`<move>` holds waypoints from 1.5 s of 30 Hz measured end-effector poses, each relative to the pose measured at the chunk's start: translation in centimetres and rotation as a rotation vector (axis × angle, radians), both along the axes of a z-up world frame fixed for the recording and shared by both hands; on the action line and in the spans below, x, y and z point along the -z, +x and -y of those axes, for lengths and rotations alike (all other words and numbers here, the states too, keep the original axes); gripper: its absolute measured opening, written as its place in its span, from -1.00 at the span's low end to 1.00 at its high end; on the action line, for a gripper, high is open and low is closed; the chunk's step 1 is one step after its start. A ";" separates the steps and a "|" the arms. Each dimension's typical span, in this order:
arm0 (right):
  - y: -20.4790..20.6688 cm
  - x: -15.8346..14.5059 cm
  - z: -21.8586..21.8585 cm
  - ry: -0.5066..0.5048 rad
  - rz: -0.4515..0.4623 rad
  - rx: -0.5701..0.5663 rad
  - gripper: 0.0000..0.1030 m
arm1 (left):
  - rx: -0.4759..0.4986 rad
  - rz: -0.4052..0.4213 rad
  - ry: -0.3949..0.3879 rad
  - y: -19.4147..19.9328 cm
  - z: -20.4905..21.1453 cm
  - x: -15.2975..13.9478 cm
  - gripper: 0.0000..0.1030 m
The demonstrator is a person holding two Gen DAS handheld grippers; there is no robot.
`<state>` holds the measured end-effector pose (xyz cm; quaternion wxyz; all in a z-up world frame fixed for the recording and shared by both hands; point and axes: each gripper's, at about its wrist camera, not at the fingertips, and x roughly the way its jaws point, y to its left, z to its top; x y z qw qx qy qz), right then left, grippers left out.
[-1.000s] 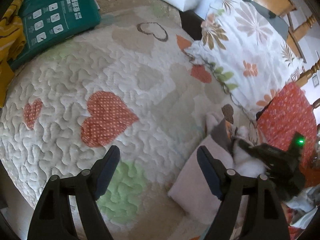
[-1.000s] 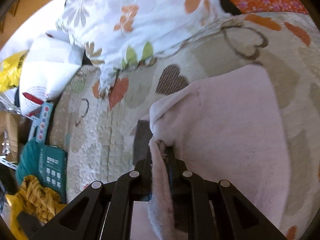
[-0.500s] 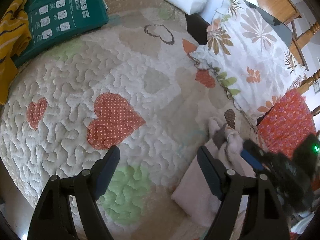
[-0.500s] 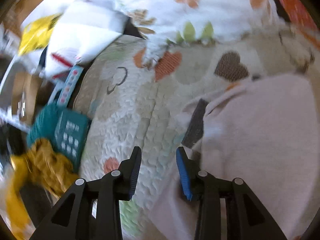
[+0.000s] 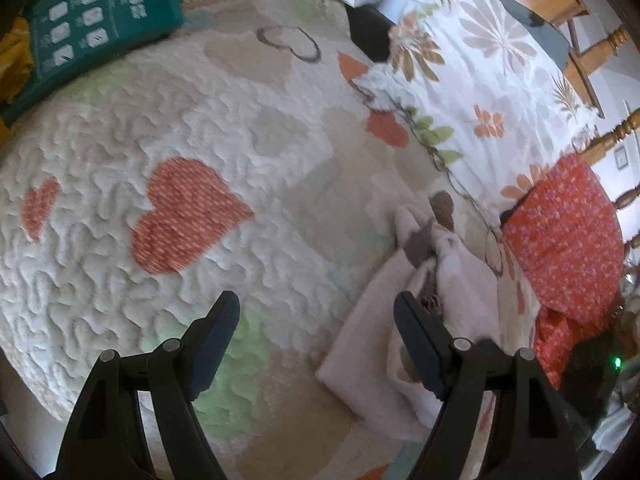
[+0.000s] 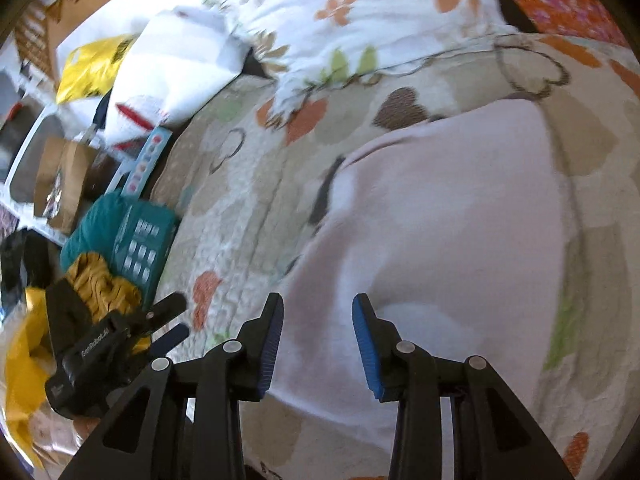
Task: Fold small clothes
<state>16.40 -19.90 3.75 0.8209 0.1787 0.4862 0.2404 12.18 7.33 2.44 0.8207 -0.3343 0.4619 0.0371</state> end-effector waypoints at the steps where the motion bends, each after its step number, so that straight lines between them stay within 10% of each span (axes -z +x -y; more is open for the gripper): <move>1: 0.3 -0.2 -0.2 0.010 0.004 0.010 -0.23 | 0.027 0.004 -0.008 0.1 0.6 0.1 0.52; 12: 1.3 -2.9 2.4 -0.064 0.051 0.110 -0.21 | 0.322 0.056 0.002 2.2 8.9 0.6 0.44; 14: 1.1 -2.8 3.0 -0.073 0.044 0.120 -0.21 | 0.337 0.001 -0.014 3.0 9.9 2.1 -0.88; 31: 4.4 -1.6 -5.8 -0.195 0.057 -0.074 -0.21 | 0.160 -0.102 -0.021 -1.1 4.1 4.9 -0.83; 45: 16.9 4.5 -15.2 -0.809 0.065 -0.047 -0.24 | 0.157 -0.110 -0.021 -1.2 3.8 5.0 -0.77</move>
